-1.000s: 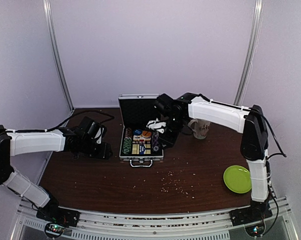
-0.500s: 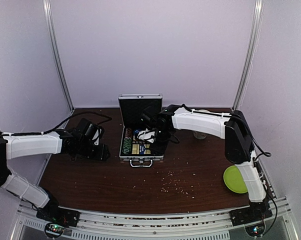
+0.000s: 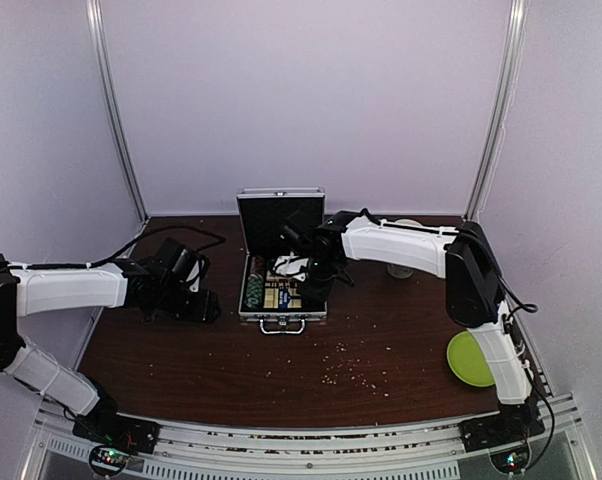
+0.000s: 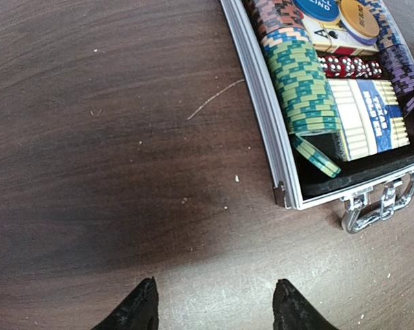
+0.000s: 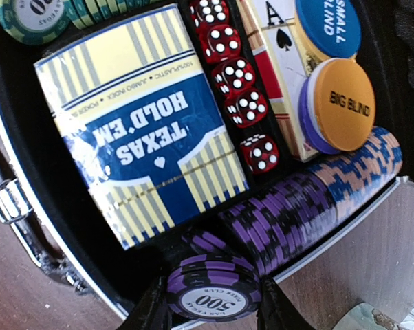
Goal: Pack up texas hold em set
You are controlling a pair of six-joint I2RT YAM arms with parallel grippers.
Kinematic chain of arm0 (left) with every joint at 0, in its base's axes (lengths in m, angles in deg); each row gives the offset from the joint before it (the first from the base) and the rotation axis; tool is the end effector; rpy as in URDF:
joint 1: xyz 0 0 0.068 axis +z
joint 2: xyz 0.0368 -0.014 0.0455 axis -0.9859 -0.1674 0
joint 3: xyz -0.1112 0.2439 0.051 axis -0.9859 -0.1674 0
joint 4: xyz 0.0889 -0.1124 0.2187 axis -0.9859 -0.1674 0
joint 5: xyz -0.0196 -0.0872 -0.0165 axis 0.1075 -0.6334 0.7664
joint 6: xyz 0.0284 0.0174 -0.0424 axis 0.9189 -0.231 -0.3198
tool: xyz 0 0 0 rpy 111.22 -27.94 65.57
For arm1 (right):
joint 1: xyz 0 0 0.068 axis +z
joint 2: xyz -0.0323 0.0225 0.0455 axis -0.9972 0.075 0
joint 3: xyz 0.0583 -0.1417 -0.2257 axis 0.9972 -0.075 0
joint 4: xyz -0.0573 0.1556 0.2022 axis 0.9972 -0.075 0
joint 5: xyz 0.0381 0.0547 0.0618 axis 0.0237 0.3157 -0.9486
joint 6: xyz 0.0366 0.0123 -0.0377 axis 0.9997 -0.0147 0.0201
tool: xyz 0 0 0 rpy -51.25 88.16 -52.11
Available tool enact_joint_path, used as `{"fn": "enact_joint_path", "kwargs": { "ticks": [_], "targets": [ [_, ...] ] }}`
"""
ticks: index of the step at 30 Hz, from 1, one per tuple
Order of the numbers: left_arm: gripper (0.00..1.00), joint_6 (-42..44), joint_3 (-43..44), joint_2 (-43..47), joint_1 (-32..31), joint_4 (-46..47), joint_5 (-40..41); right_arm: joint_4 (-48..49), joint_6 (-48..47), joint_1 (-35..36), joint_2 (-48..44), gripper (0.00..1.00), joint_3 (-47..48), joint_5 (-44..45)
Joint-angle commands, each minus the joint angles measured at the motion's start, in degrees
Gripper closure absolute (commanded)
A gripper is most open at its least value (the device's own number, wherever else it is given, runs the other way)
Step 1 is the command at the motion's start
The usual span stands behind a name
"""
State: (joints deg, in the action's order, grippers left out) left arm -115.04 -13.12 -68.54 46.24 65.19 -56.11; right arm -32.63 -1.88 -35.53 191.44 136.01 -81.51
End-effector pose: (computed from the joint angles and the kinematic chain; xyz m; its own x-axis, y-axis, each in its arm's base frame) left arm 0.2231 -0.1481 0.1894 -0.8636 -0.0429 -0.5024 0.0905 0.9670 -0.2380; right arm 0.3156 0.3738 0.1954 -0.2813 -0.9133 -0.2944 -0.9156 0.3473 -0.2026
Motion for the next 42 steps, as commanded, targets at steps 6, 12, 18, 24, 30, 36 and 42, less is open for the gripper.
{"fn": "enact_joint_path", "kwargs": {
  "ticks": [6, 12, 18, 24, 30, 36, 42],
  "targets": [
    [0.41, 0.42, 0.47, -0.82, 0.06, 1.31, -0.08, 1.70, -1.29, 0.14, 3.85, 0.64, 1.27, 1.97],
    [0.41, 0.32, 0.64, -1.26, 0.04, 1.44, -0.25, 2.24, -1.19, 0.15, 2.68, 0.46, 0.83, 2.43],
    [0.41, 0.51, 1.14, -1.78, 0.06, 1.44, -0.30, 2.98, -1.04, 0.12, 0.34, 0.42, -0.66, 2.18],
    [0.41, 0.74, 1.56, -1.72, 0.07, 0.98, -0.39, 1.90, -0.48, 0.10, -1.44, 0.42, -1.14, 0.88],
    [0.41, 1.17, 1.43, 0.17, 0.08, 0.18, 0.59, 0.89, -0.08, 0.02, -9.04, 0.40, -6.07, -1.30],
    [0.40, 2.61, 3.36, 1.75, 0.12, -1.85, 2.41, -0.81, 0.95, -1.43, -17.67, 0.38, -9.94, -4.98],
    [0.37, 5.86, 9.12, 4.55, 2.75, -4.54, 4.59, -2.18, 5.07, -8.64, -23.18, 0.38, -7.01, -15.11]
  ]
}}
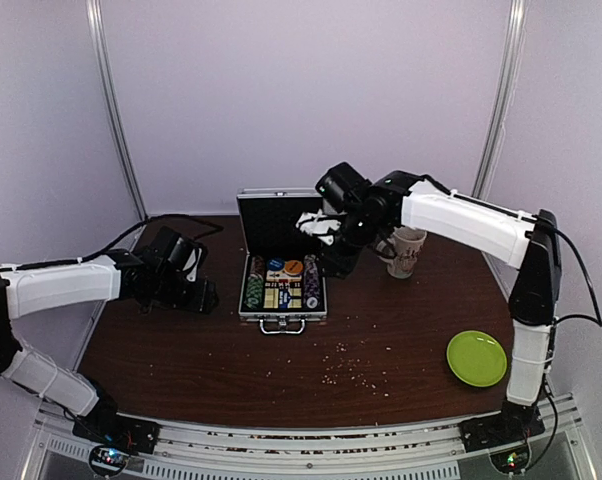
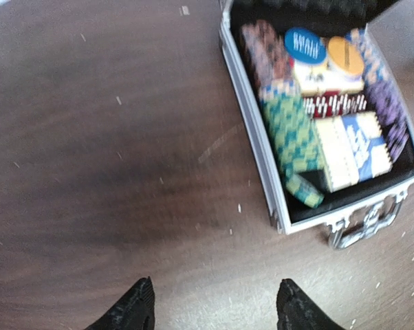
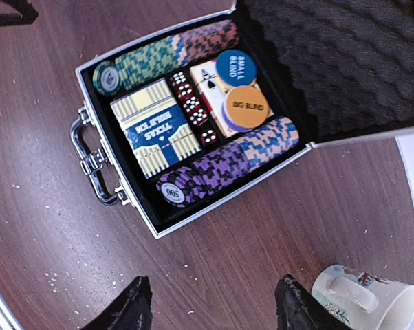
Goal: Pack up texas hold em set
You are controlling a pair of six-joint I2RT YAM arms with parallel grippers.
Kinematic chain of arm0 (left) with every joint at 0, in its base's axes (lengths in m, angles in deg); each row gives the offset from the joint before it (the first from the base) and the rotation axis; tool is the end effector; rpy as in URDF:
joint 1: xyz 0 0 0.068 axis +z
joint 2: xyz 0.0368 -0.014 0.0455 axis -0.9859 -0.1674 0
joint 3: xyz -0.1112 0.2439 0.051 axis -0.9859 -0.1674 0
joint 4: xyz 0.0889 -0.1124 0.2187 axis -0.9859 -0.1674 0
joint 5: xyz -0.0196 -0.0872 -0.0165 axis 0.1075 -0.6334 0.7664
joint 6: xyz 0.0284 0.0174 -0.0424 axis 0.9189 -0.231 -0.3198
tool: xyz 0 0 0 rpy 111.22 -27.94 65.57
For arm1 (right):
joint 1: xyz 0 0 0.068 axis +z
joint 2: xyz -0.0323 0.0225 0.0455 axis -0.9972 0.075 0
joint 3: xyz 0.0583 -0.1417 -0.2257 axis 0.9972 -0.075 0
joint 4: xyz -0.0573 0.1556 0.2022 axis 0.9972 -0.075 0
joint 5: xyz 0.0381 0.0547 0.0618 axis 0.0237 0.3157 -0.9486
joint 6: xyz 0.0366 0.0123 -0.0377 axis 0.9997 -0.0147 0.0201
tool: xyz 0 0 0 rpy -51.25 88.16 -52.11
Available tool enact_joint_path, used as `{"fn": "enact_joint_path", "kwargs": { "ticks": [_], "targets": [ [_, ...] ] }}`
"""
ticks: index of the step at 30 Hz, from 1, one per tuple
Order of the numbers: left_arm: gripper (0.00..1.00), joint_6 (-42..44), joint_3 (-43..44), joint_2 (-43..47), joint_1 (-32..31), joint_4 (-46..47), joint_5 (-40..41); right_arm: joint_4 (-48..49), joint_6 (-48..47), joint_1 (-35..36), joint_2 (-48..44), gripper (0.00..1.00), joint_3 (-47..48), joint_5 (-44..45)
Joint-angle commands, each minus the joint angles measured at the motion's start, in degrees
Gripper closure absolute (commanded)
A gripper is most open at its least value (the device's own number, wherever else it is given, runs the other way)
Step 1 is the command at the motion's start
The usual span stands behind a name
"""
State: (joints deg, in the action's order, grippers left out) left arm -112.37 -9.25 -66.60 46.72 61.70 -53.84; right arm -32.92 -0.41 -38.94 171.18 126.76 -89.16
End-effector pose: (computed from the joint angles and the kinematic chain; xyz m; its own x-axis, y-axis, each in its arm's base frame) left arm 0.2276 -0.1467 0.2145 -0.8304 -0.0215 -0.5567 0.1114 0.9727 -0.2038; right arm 0.2909 0.3120 0.3025 -0.2922 -0.8157 -0.4993 -0.9019 0.4086 -0.1397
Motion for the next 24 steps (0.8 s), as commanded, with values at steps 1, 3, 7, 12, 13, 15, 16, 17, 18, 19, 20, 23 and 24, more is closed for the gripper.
{"fn": "enact_joint_path", "kwargs": {
  "ticks": [1, 3, 7, 12, 13, 15, 16, 17, 18, 19, 20, 23, 24],
  "targets": [
    [0.37, 3.86, 6.89, 2.79, 3.05, -1.38, 2.26, -2.05, 4.03, -6.55, -3.39, 0.37, 3.42, -9.18],
    [0.35, 4.94, 10.18, 2.58, 4.78, -1.71, 1.14, -2.99, 4.52, -9.12, -3.15, 0.35, 7.86, -11.49],
    [0.32, 5.73, 17.95, 0.06, 9.56, -0.22, -3.11, -0.85, 8.11, -14.36, -1.71, 0.34, 14.62, -18.00],
    [0.32, 3.12, 29.90, -6.55, 13.79, 5.45, -10.45, 8.56, 16.04, -19.19, 1.60, 0.33, 17.16, -30.18],
    [0.33, 2.75, 32.43, -8.40, 14.08, 6.28, -11.35, 10.07, 17.59, -19.74, 2.88, 0.33, 18.07, -31.89],
    [0.33, 2.31, 37.78, -12.58, 14.18, 7.34, -13.07, 11.26, 19.05, -20.20, 6.04, 0.33, 21.23, -34.72],
    [0.34, 1.97, 40.60, -14.97, 14.14, 7.34, -13.96, 11.27, 19.47, -20.14, 7.59, 0.33, 22.97, -35.21],
    [0.34, 1.72, 43.66, -17.24, 14.16, 7.20, -14.98, 11.76, 20.14, -20.18, 9.10, 0.33, 24.49, -35.71],
    [0.34, 1.41, 46.40, -20.38, 14.15, 7.14, -15.90, 13.17, 21.06, -20.16, 10.23, 0.33, 25.39, -36.13],
    [0.35, 1.09, 48.66, -22.48, 14.16, 7.34, -17.04, 14.00, 21.69, -20.15, 10.88, 0.33, 25.74, -36.68],
    [0.35, 0.52, 50.79, -24.32, 14.15, 7.53, -18.05, 16.10, 22.34, -20.20, 11.53, 0.33, 25.80, -37.18],
    [0.36, -1.27, 56.17, -29.99, 14.15, 8.14, -21.54, 20.44, 23.88, -20.22, 13.07, 0.33, 26.16, -37.78],
    [0.36, -1.77, 57.73, -31.67, 14.15, 7.98, -22.49, 21.42, 24.35, -20.22, 13.55, 0.33, 26.49, -37.87]
  ]
}}
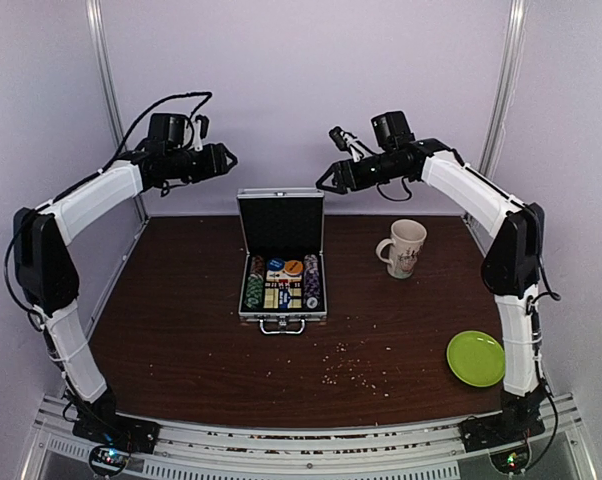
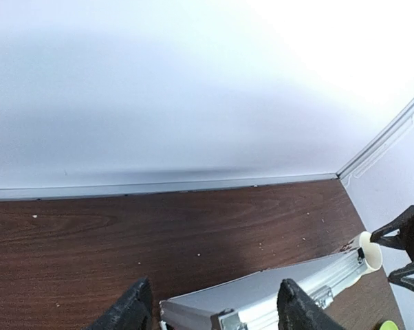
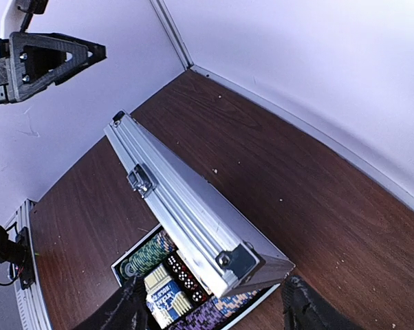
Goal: Pack up texas hold em set
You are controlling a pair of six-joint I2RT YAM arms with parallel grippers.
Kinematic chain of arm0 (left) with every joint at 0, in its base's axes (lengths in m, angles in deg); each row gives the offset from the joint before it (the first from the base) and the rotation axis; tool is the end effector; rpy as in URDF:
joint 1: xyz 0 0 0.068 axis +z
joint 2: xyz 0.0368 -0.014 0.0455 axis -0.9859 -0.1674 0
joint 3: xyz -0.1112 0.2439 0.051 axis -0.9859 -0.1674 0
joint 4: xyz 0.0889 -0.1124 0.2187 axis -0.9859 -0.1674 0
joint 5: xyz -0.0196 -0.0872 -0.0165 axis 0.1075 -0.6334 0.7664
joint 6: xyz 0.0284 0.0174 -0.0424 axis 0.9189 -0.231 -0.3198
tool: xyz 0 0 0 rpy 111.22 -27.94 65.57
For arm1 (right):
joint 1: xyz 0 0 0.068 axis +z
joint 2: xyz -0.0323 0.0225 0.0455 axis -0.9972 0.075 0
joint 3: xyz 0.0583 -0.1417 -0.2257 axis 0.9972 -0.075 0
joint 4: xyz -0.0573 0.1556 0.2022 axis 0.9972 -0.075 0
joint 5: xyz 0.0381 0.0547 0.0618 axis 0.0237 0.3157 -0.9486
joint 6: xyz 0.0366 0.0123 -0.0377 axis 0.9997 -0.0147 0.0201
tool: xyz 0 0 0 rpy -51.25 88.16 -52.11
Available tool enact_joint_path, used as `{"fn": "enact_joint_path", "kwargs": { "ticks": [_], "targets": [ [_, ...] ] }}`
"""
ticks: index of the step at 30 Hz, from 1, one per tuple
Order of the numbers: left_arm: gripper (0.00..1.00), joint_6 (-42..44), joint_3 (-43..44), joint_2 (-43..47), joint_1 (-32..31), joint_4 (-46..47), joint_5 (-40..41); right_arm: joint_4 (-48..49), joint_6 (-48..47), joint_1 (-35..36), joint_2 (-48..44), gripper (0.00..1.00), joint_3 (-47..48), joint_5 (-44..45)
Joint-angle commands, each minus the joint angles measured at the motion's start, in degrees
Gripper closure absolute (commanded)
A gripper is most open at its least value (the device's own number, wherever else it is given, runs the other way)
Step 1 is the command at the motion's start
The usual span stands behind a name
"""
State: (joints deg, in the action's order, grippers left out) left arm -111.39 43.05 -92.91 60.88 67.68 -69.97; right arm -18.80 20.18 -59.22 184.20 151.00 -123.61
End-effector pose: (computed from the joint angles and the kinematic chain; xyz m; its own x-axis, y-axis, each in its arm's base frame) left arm 0.4065 -0.1502 0.3734 -0.5370 -0.2969 -0.7896 0.2570 0.8339 -0.4884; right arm 0.4337 0.2403 0.3585 -0.4992 -0.2436 -0.8316 -0.8037 0.4889 0.3392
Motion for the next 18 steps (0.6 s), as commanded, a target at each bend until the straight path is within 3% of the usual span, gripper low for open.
{"fn": "enact_joint_path", "kwargs": {
  "ticks": [1, 8, 18],
  "targets": [
    [0.37, -3.27, 6.76, -6.83, -0.01, 1.86, -7.13, 7.95, 4.22, 0.06, 1.05, 0.34, 2.61, -3.51],
    [0.43, -4.60, 9.40, -11.91, -0.08, 1.22, -11.07, 9.43, 5.63, 0.13, 4.53, 0.37, 2.69, -8.06],
    [0.51, -2.35, -1.80, -6.87, -1.58, 0.51, -13.80, 5.87, 3.14, 0.30, 3.22, 0.43, -5.03, -15.09]
  ]
}}
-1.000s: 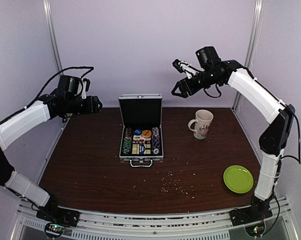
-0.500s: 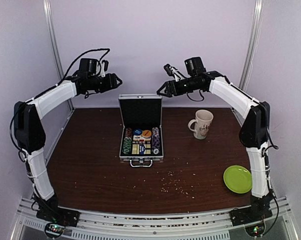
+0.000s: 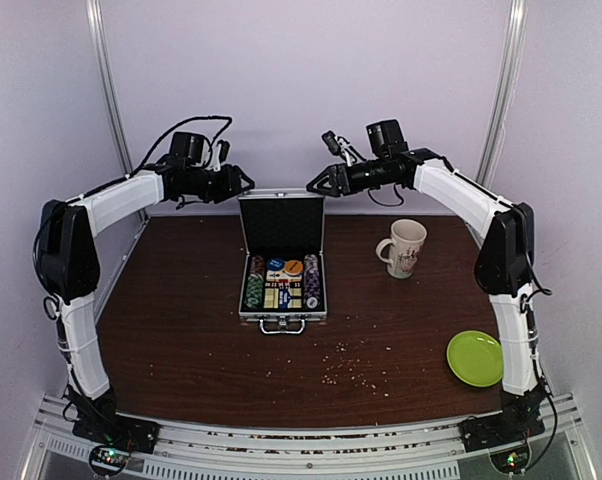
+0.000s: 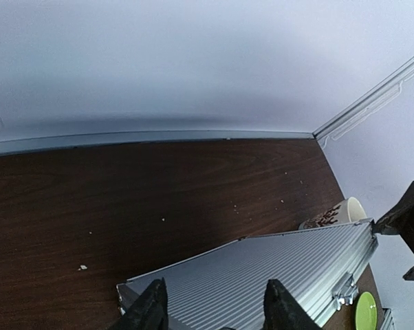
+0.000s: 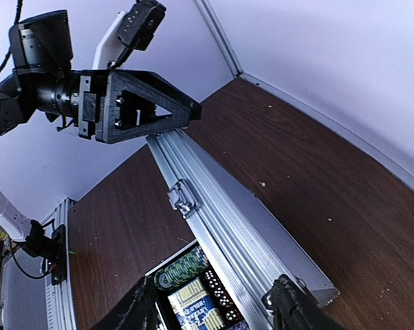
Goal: Pack up texas hold em set
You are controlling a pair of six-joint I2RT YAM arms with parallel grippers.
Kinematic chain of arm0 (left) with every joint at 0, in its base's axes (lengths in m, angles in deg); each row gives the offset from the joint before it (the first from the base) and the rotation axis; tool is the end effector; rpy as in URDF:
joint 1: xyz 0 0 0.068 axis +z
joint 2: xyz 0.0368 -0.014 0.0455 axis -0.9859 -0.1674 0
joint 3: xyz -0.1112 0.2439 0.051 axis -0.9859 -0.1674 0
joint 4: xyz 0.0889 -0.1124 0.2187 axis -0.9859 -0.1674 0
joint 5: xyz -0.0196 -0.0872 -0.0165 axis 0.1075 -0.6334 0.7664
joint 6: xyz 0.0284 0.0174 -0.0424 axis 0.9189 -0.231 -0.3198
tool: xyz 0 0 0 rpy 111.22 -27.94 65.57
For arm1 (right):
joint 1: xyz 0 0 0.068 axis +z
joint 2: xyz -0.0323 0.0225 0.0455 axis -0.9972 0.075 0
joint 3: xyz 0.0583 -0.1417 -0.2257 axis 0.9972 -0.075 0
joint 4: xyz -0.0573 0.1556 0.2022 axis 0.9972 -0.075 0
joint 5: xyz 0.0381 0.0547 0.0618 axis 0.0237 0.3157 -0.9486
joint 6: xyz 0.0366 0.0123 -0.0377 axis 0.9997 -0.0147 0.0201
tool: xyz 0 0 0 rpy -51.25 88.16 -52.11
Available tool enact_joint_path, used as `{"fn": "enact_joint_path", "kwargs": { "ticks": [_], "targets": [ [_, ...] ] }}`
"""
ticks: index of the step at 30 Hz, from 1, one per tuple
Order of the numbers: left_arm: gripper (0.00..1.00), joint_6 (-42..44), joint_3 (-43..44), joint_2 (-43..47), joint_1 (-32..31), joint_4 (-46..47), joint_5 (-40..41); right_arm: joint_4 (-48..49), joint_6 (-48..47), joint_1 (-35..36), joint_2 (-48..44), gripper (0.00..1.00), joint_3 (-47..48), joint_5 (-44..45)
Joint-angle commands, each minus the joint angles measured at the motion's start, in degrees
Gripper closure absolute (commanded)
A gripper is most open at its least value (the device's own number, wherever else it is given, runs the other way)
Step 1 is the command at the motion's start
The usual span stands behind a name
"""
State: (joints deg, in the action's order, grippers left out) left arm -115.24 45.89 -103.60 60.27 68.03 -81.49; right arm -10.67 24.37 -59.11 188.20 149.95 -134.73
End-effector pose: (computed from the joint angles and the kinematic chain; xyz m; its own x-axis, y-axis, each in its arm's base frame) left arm 0.4422 -0.1755 0.3109 -0.7191 -0.2569 -0.6457 0.2819 0.7415 -0.6089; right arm 0.4491 0.2547 0.3332 -0.5207 -0.2021 -0.8295 -0.8351 0.3226 0.4456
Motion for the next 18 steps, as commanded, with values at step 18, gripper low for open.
{"fn": "enact_joint_path", "kwargs": {
  "ticks": [18],
  "targets": [
    [0.37, -0.88, -37.95, 22.94, -2.71, 6.14, 5.24, 1.75, -5.61, 1.53, -23.11, 0.36, -42.68, 2.45]
  ]
}}
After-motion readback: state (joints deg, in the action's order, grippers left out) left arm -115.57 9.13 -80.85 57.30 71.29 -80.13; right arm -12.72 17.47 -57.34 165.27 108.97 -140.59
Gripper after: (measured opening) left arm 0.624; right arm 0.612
